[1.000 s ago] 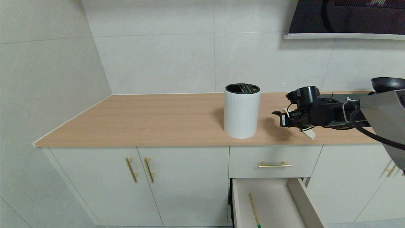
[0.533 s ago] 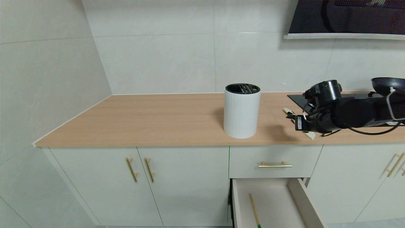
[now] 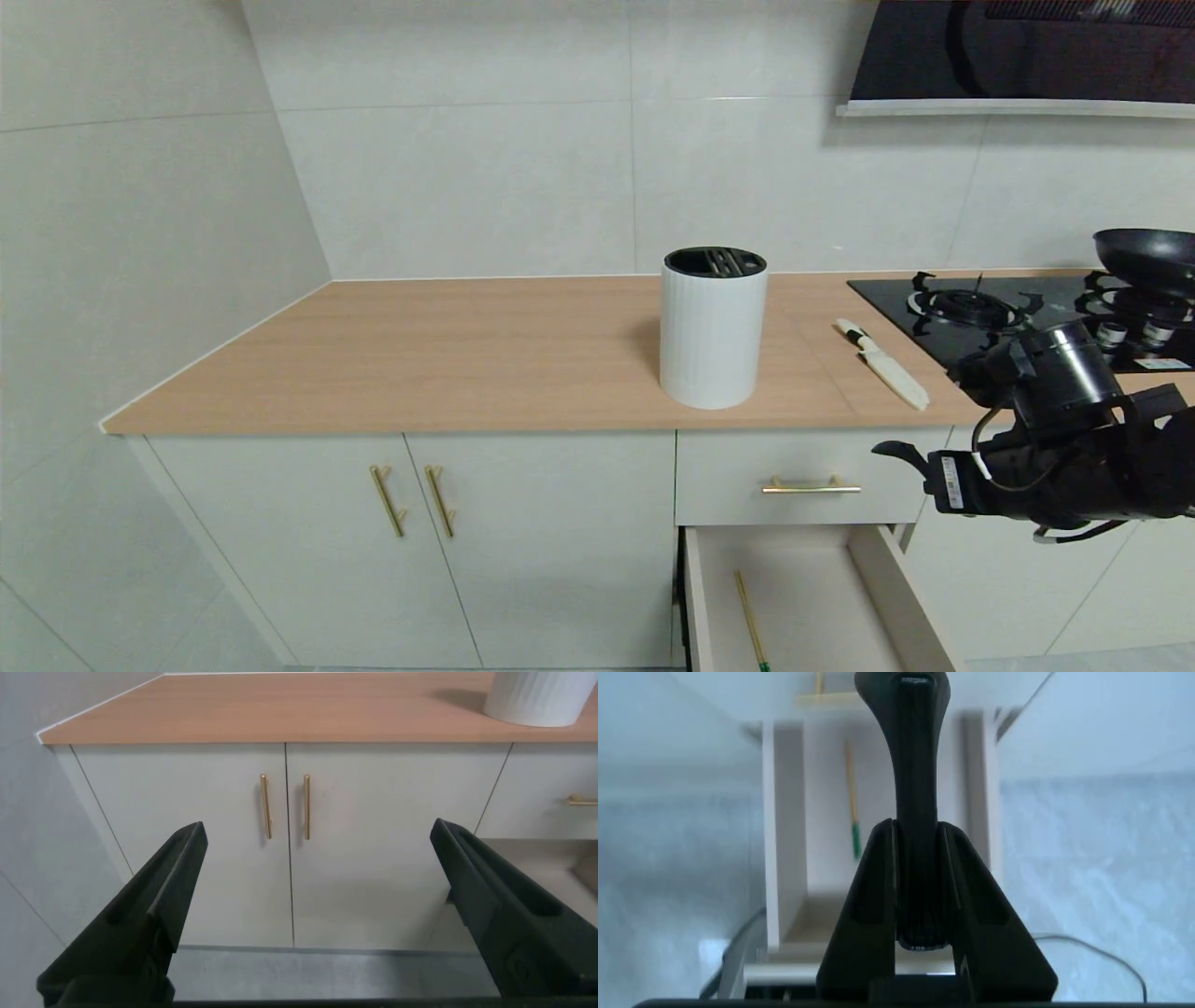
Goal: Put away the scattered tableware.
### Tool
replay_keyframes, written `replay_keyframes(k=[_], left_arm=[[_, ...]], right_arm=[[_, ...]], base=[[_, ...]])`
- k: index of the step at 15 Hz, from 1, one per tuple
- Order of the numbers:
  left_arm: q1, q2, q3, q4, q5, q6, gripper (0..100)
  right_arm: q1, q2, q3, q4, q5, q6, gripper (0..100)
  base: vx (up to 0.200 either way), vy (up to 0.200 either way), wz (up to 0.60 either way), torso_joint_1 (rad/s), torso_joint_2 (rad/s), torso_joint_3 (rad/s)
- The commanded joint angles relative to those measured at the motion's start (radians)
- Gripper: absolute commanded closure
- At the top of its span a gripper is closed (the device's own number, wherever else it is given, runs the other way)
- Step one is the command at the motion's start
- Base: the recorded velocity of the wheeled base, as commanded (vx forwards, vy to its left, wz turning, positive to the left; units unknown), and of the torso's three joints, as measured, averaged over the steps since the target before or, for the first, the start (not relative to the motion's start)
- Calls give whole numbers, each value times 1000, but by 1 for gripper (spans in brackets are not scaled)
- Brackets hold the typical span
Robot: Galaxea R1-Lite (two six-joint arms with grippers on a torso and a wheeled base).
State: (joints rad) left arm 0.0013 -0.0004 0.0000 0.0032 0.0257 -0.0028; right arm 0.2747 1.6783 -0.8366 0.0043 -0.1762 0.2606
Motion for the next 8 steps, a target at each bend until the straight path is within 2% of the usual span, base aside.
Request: replay_keyframes(k=[1, 4, 8], left_arm=[[0, 0, 0, 0, 0, 0, 0], [0, 0, 0, 0, 0, 0, 0], [0, 0, 0, 0, 0, 0, 0]], right_arm=[[28, -8, 33, -29, 1, 0, 100], [51, 11, 70, -81, 0, 0, 100], [51, 12, 74, -84, 0, -1, 100]], base=[[0, 0, 0, 0, 0, 0], [0, 0, 0, -35, 82, 53], [0, 0, 0, -189, 435, 256]])
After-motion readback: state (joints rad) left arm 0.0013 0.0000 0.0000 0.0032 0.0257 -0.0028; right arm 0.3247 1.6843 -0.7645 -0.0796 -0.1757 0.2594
